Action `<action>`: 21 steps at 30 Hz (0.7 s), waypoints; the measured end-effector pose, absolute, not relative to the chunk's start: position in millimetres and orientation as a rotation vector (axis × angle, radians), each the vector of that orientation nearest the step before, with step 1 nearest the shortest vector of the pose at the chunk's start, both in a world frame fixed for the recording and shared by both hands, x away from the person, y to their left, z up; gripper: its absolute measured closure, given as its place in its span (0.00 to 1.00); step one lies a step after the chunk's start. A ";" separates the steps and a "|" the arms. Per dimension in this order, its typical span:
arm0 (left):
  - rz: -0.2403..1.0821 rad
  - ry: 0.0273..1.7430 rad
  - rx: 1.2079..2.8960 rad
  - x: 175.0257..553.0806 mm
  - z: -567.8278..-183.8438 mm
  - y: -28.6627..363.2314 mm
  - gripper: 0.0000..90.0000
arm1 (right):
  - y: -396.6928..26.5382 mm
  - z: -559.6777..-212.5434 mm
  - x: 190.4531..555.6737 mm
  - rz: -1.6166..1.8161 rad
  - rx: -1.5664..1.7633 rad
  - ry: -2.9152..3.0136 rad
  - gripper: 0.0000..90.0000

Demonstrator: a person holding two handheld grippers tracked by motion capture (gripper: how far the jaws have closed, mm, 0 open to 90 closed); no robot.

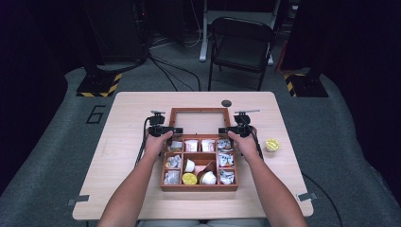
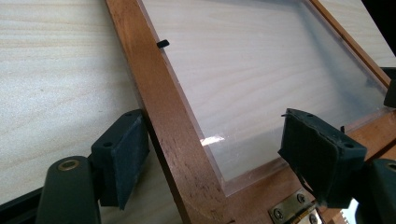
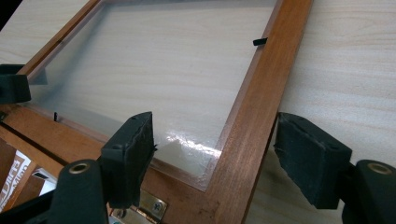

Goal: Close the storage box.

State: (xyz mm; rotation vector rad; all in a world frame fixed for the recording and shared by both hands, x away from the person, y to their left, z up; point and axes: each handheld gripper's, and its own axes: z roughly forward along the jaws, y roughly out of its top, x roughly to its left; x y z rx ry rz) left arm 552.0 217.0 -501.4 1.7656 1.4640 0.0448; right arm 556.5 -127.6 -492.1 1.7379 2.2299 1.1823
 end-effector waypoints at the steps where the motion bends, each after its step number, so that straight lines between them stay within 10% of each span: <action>1: 0.043 1.464 1.764 552.0 -501.6 216.9 0.26 | -127.6 -492.0 557.9 1.175 1.723 2.239 0.31; 21: 0.034 1.456 1.745 554.7 -504.8 217.4 0.26 | -125.4 -493.6 566.4 1.187 1.797 2.250 0.29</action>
